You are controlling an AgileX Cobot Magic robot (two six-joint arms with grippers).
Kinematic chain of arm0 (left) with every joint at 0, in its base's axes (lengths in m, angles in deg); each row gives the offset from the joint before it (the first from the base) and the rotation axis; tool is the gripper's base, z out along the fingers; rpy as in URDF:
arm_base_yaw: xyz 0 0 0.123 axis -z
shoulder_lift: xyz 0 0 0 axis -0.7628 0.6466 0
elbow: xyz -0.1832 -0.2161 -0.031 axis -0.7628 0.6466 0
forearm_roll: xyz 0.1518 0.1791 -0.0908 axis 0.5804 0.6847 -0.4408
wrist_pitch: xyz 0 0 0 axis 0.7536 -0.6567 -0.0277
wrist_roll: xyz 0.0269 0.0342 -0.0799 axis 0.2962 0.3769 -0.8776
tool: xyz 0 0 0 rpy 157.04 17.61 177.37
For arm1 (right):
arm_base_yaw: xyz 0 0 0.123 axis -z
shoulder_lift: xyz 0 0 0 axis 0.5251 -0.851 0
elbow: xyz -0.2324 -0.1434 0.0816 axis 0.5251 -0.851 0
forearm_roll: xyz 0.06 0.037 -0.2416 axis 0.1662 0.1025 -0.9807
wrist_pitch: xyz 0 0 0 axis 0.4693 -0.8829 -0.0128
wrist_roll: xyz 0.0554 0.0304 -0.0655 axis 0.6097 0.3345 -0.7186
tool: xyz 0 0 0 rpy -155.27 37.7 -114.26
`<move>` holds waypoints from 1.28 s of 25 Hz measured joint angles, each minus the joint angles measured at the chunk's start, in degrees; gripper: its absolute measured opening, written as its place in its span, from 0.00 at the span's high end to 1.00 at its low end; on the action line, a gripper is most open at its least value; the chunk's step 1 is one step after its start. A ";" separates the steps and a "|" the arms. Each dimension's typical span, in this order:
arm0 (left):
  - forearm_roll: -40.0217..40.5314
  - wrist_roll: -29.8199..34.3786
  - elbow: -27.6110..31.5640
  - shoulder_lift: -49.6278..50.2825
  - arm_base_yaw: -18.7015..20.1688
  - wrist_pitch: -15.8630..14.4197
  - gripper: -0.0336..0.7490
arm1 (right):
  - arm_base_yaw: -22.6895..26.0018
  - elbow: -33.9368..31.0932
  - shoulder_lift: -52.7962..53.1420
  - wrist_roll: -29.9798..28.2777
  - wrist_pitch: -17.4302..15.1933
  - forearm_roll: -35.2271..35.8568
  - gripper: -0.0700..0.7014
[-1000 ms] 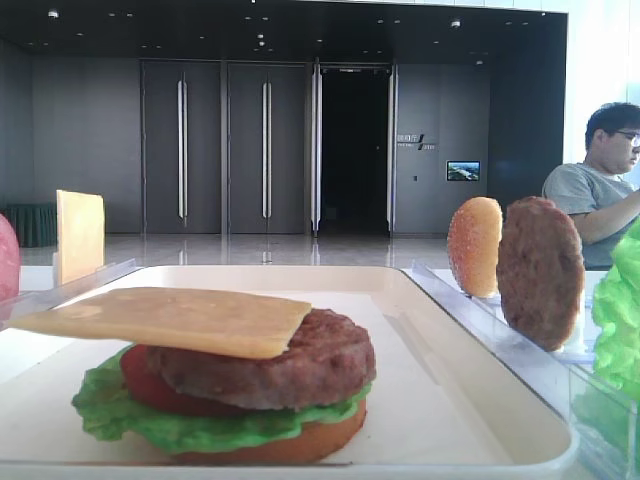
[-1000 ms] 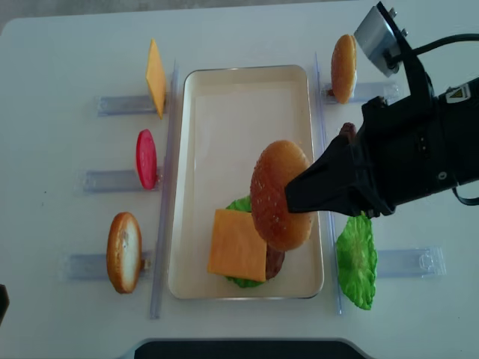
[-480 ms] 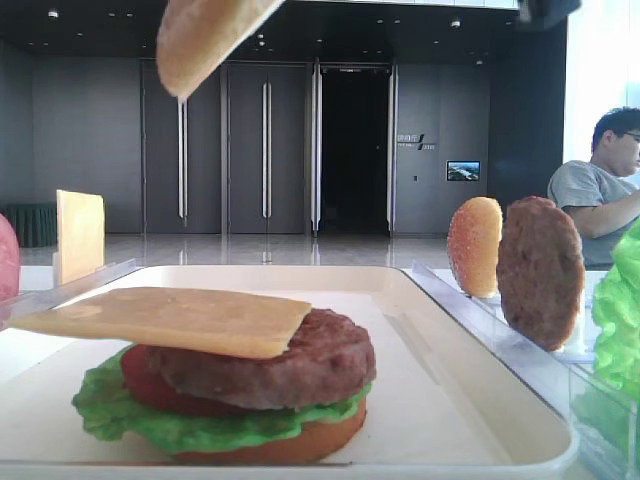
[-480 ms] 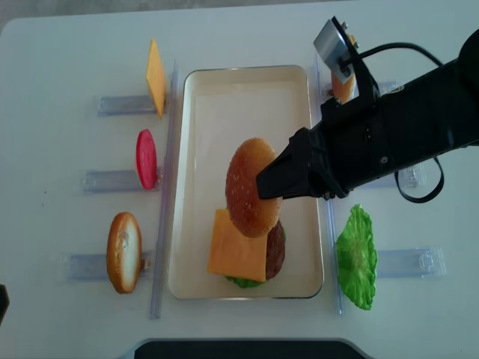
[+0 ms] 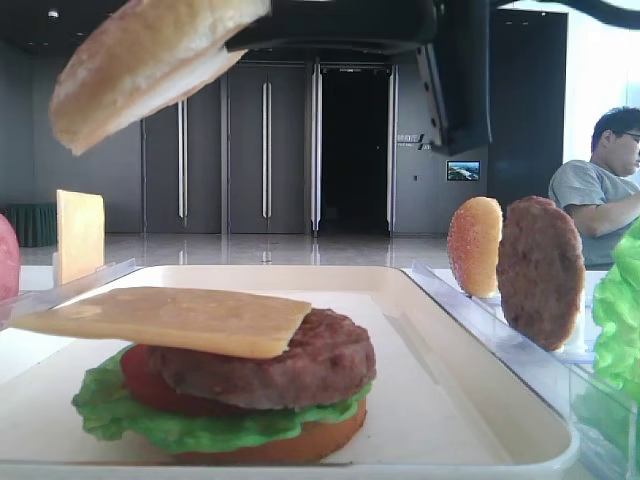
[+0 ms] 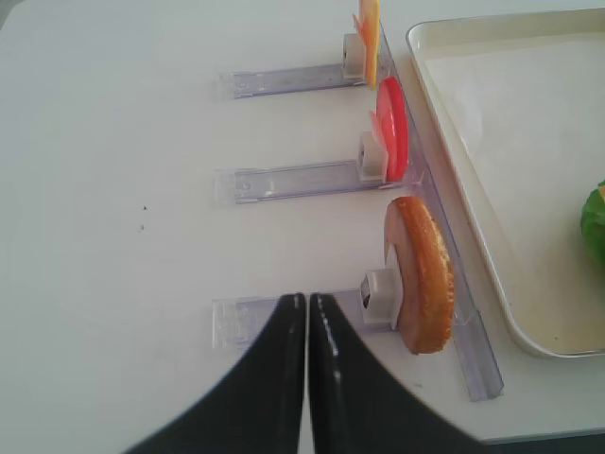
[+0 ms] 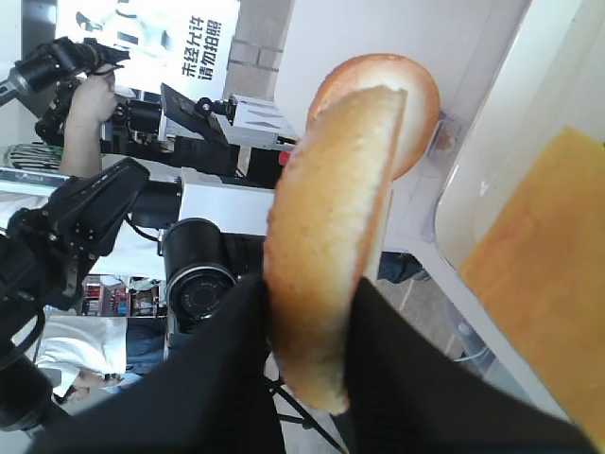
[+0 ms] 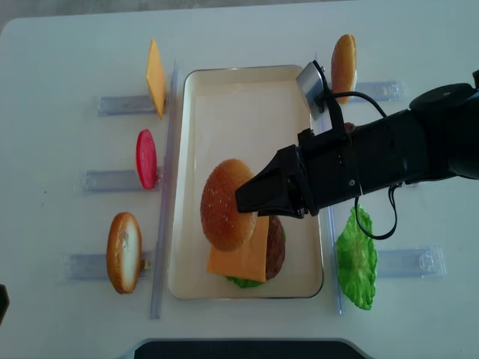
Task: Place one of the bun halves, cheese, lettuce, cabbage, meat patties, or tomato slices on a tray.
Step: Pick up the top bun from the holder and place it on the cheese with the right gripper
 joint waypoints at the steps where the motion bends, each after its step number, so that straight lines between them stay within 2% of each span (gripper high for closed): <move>1: 0.00 0.00 0.00 0.00 0.00 0.00 0.96 | 0.00 -0.05 -0.75 -0.77 -0.33 0.37 0.67; 6: 0.00 0.00 0.00 0.00 0.00 0.00 0.96 | 0.00 -0.56 -2.94 -4.47 -1.91 2.40 0.67; 12: 0.00 0.00 0.00 0.00 0.00 0.00 0.96 | 0.00 -3.08 -5.00 -8.16 -2.30 4.05 0.67; 20: 0.00 0.00 0.00 0.00 0.00 0.00 0.96 | 0.00 -3.53 -5.59 -9.19 -3.47 4.88 0.67; 28: 0.00 0.00 0.00 0.00 0.00 0.00 0.96 | 0.00 -3.53 -5.59 -8.88 -2.58 4.33 0.67; 32: 0.00 0.00 0.00 0.00 0.00 0.00 0.96 | 0.00 -3.53 -5.59 -7.10 0.24 3.48 0.67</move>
